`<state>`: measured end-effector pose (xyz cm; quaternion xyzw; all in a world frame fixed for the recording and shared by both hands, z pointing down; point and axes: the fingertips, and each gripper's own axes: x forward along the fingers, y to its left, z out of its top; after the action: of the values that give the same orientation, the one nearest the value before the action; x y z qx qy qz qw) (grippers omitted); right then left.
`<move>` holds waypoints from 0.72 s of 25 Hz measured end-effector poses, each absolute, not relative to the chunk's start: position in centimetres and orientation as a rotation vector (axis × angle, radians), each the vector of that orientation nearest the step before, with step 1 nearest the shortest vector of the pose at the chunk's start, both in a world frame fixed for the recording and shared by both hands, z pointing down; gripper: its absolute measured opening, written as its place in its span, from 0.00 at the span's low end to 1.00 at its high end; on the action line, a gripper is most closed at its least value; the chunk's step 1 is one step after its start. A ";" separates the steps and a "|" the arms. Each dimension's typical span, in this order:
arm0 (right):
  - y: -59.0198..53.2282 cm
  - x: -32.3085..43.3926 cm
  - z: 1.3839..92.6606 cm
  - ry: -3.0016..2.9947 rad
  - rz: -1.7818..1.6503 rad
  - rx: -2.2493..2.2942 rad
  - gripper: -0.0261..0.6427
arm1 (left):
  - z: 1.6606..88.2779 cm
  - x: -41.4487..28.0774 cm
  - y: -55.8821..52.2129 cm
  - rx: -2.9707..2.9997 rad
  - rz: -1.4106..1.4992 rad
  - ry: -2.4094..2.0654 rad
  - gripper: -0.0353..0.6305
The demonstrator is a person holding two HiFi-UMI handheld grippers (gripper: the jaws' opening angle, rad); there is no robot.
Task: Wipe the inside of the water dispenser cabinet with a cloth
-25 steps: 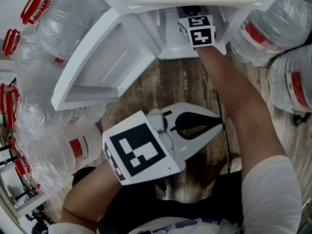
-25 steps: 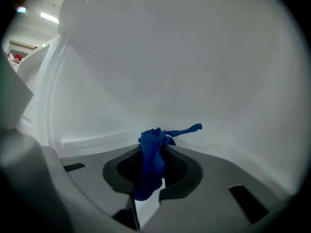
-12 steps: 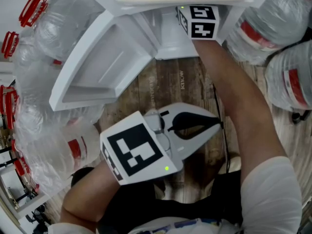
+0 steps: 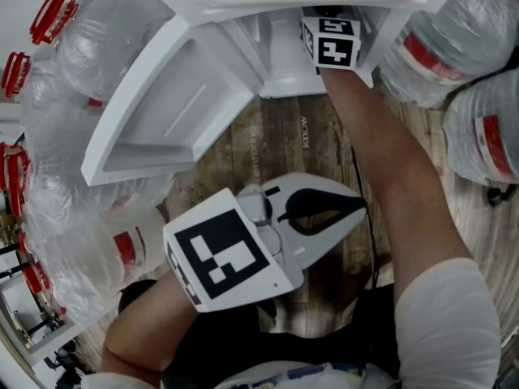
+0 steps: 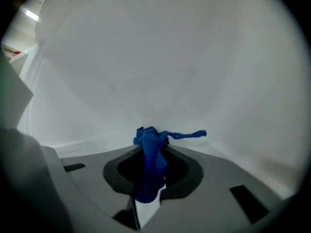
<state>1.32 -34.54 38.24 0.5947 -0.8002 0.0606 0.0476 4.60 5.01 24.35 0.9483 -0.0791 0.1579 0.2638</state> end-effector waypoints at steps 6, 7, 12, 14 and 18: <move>-34.7 1.9 42.0 -2.376 0.354 1.810 0.13 | 24.4 4.4 4.9 2.554 0.423 -0.222 0.05; -34.7 1.9 42.6 -2.366 0.373 1.794 0.13 | 24.4 4.4 4.9 2.555 0.423 -0.222 0.05; -34.3 1.9 44.3 -2.329 0.448 1.734 0.13 | 24.2 4.4 5.0 2.561 0.418 -0.217 0.05; -34.1 2.0 43.5 -2.330 0.407 1.748 0.13 | 24.1 4.5 5.0 2.563 0.417 -0.214 0.05; -33.9 2.0 40.4 -2.368 0.323 1.812 0.13 | 24.0 4.6 5.1 2.566 0.413 -0.207 0.05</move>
<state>1.97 -33.87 40.38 0.6026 -0.7876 0.1073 0.0713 4.57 5.12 23.99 0.9493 -0.0767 0.1529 0.2639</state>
